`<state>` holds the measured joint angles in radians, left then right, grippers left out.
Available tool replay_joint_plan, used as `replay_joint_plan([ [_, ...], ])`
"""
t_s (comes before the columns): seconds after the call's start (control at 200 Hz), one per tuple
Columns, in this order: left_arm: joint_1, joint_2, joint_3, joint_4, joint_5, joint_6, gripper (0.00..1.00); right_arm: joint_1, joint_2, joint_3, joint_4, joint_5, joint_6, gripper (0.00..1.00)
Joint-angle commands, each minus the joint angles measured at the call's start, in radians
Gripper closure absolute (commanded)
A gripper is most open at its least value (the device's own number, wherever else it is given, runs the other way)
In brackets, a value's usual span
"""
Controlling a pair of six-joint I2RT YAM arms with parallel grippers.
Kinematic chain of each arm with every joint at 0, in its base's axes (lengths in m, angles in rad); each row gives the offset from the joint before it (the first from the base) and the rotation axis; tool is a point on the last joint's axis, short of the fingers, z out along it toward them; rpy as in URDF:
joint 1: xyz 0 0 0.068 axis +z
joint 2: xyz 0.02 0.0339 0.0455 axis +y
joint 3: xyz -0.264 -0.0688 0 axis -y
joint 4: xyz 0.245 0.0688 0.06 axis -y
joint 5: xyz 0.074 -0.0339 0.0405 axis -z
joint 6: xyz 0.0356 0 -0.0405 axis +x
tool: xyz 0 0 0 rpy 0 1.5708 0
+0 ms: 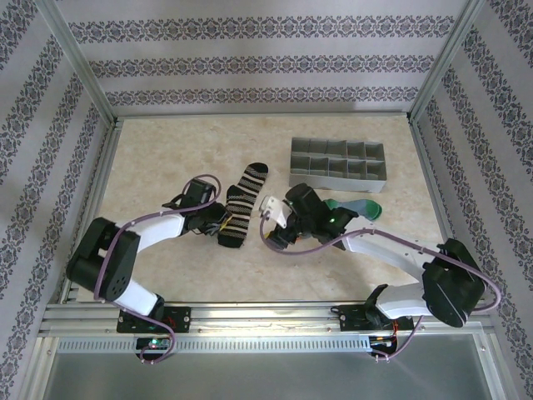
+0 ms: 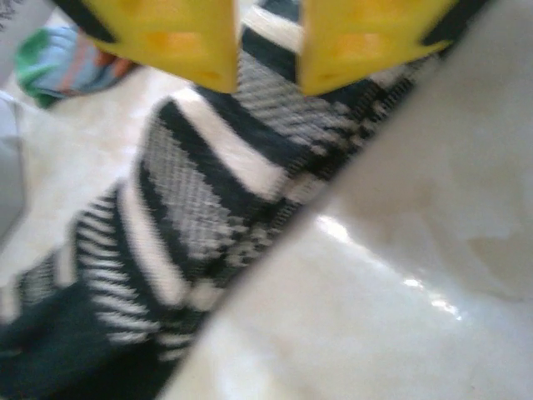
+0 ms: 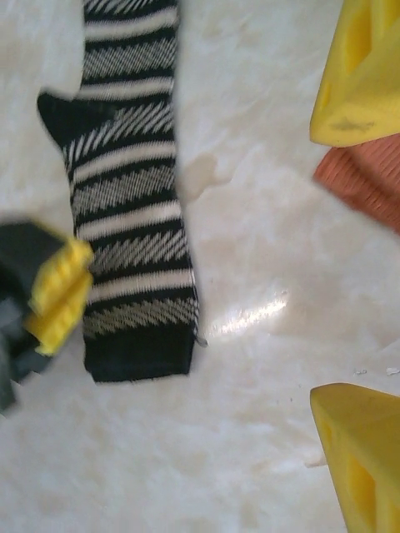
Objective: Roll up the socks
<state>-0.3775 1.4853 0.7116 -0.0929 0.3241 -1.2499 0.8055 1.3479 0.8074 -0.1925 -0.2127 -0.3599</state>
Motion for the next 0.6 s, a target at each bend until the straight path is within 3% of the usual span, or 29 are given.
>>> replay_joint_plan([
  [0.0, 0.043, -0.117, 0.048, -0.124, -0.016, -0.027, 0.63, 0.066, 0.063, -0.008, 0.1, -0.027, -0.182, 0.27],
  [0.25, 0.193, -0.273, 0.049, -0.385, 0.101, 0.151, 0.55, 0.206, 0.293, 0.057, 0.243, 0.178, -0.322, 0.31],
  [0.4, 0.203, -0.387, -0.009, -0.411, 0.133, 0.161, 0.54, 0.242, 0.415, 0.131, 0.272, 0.282, -0.322, 0.35],
  [0.595, 0.203, -0.503, -0.082, -0.417, 0.15, 0.118, 0.54, 0.26, 0.499, 0.191, 0.266, 0.319, -0.293, 0.4],
])
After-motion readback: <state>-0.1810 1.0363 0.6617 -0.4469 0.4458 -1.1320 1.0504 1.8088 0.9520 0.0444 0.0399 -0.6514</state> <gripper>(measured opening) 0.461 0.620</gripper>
